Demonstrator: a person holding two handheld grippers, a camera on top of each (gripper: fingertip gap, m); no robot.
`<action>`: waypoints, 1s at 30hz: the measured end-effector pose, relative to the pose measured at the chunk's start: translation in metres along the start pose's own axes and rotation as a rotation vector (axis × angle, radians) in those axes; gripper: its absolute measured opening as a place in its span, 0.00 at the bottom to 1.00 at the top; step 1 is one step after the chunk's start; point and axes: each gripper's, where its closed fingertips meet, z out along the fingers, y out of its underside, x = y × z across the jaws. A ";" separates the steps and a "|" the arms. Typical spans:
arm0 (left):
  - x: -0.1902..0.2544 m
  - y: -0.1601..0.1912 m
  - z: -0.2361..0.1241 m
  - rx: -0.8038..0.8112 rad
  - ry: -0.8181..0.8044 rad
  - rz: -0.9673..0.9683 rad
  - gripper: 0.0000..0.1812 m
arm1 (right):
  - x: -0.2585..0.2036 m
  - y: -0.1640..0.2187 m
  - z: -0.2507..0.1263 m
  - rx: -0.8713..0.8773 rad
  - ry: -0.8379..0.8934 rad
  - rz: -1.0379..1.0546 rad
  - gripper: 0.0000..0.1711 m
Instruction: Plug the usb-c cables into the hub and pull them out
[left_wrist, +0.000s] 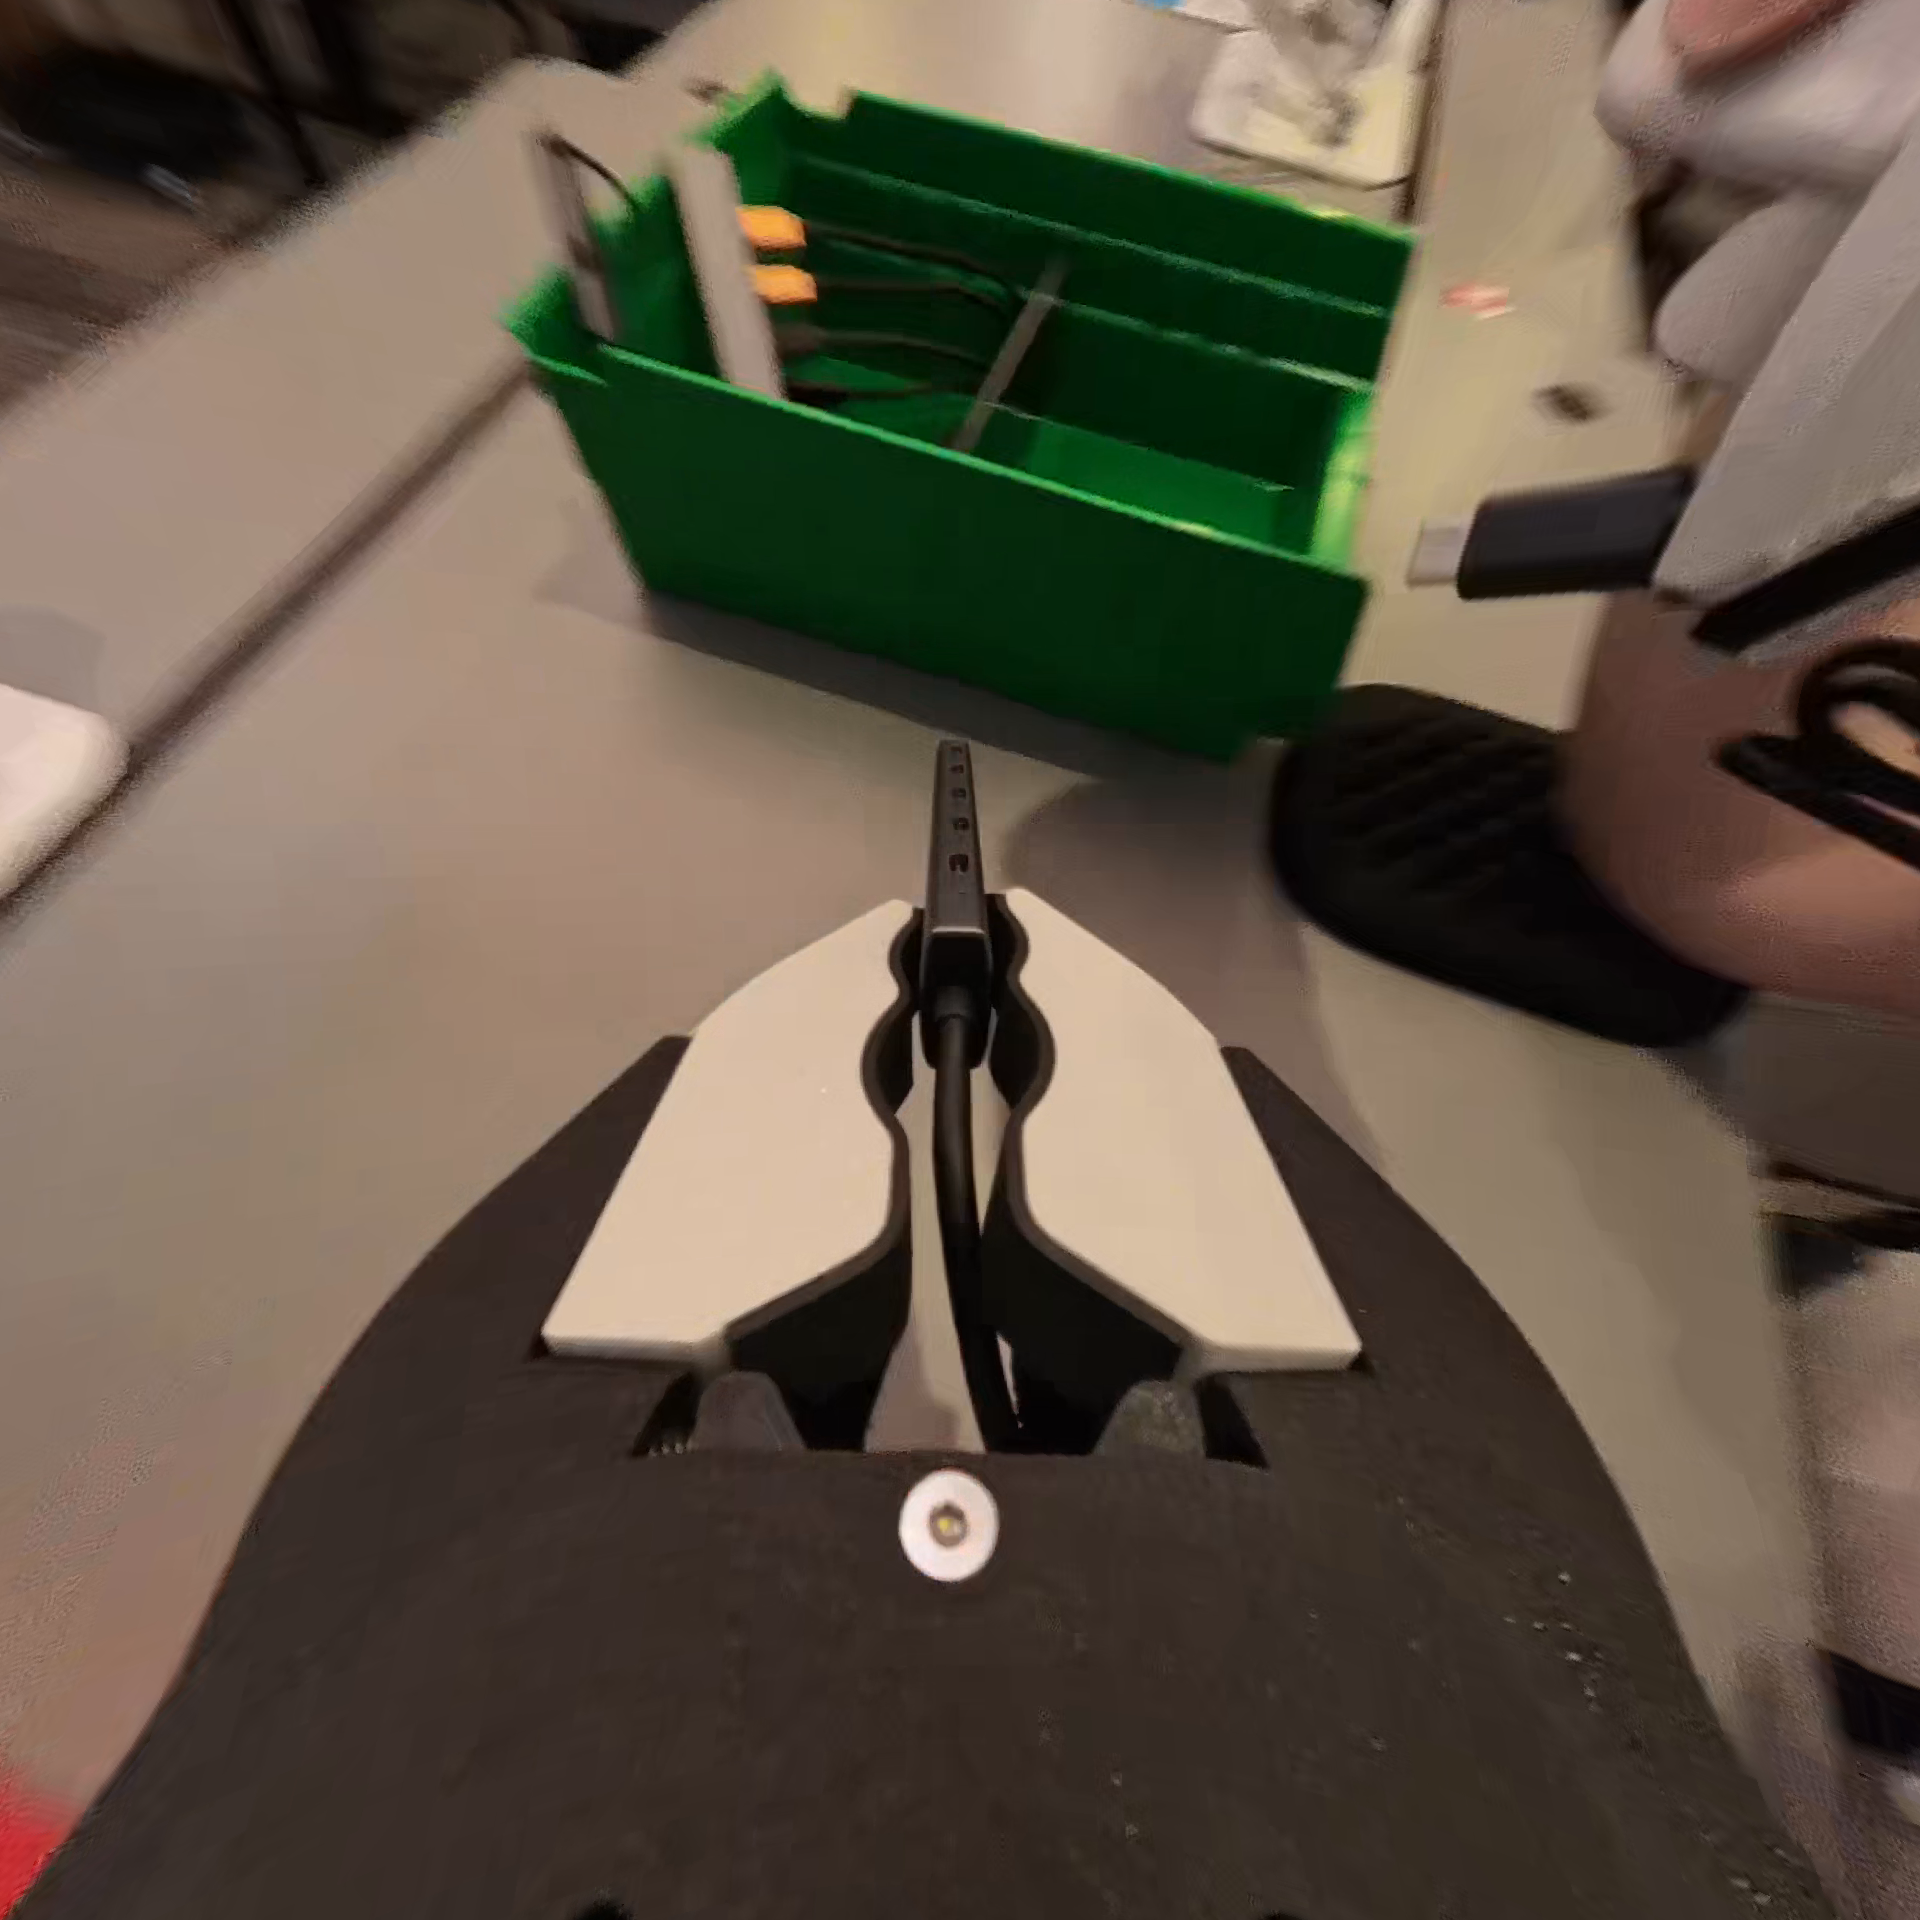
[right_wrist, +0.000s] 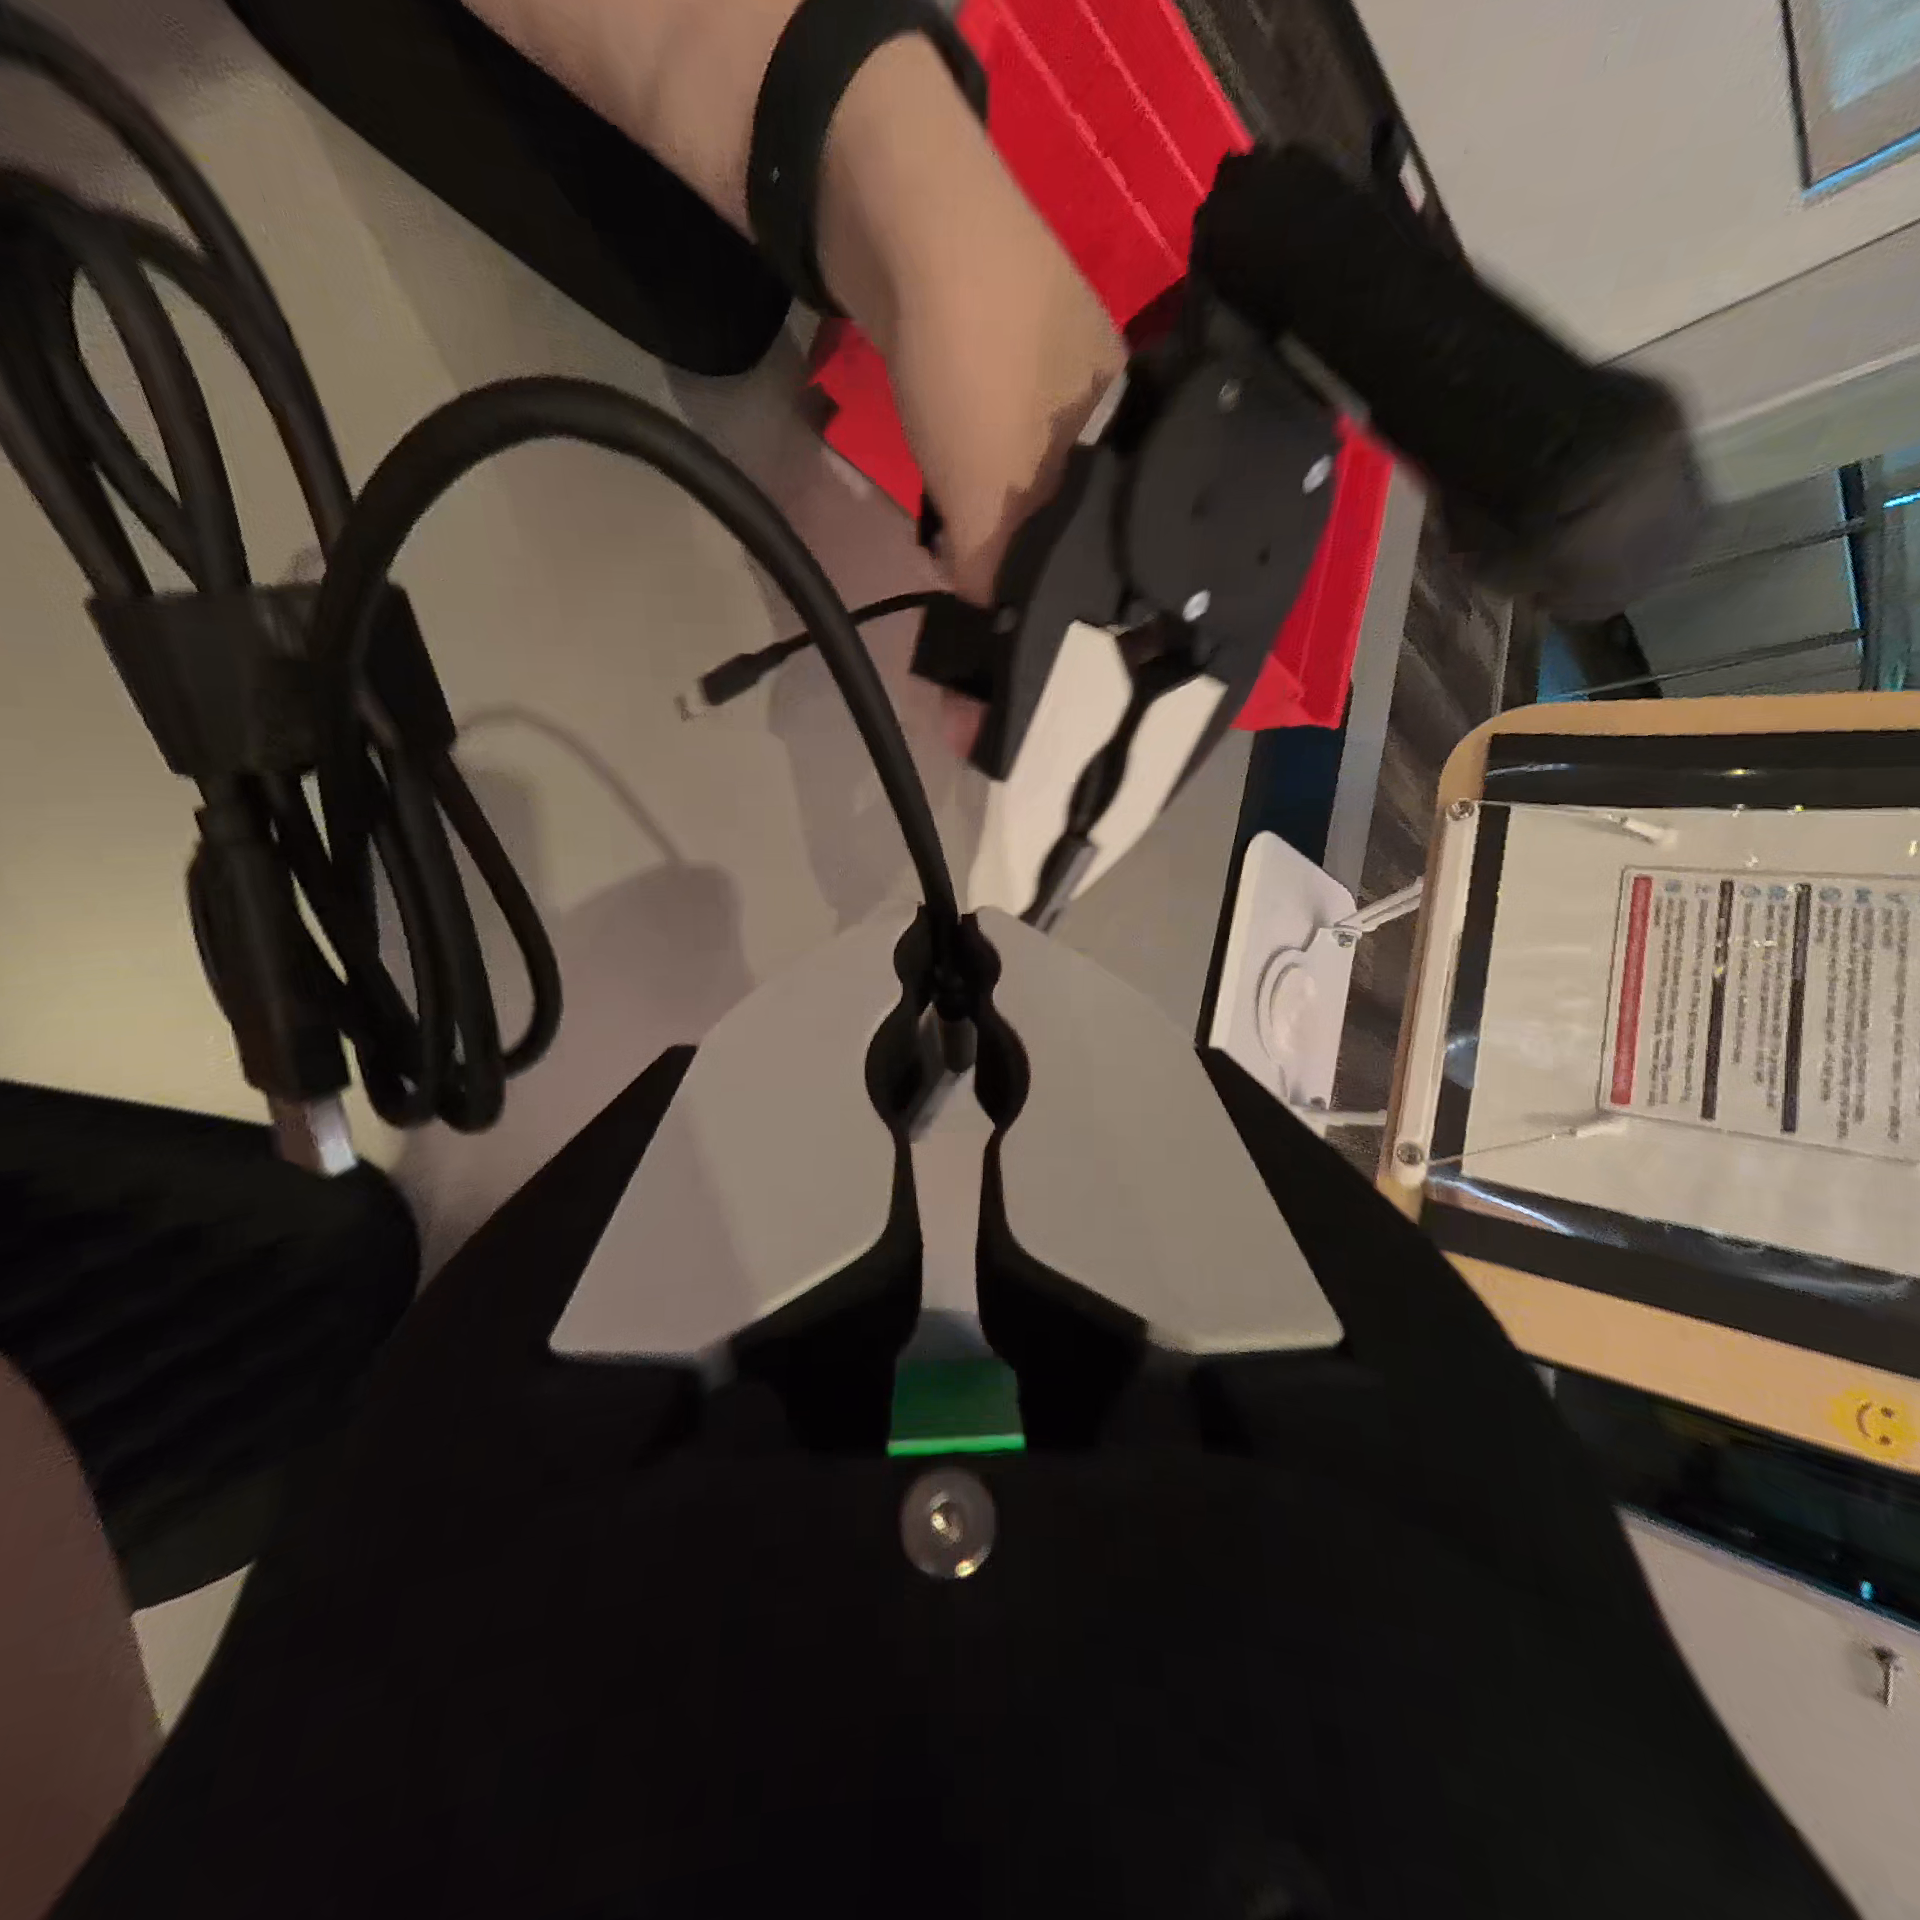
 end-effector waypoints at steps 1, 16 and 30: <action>0.010 0.004 0.009 0.001 0.092 -0.075 0.05 | -0.001 0.002 -0.004 0.006 -0.001 0.013 0.03; 0.009 0.064 0.059 -0.142 0.353 -0.513 0.05 | 0.001 0.020 -0.018 -0.002 0.015 0.048 0.03; -0.016 0.092 0.062 -0.266 0.280 -0.620 0.22 | 0.000 0.018 -0.019 -0.007 0.020 0.033 0.03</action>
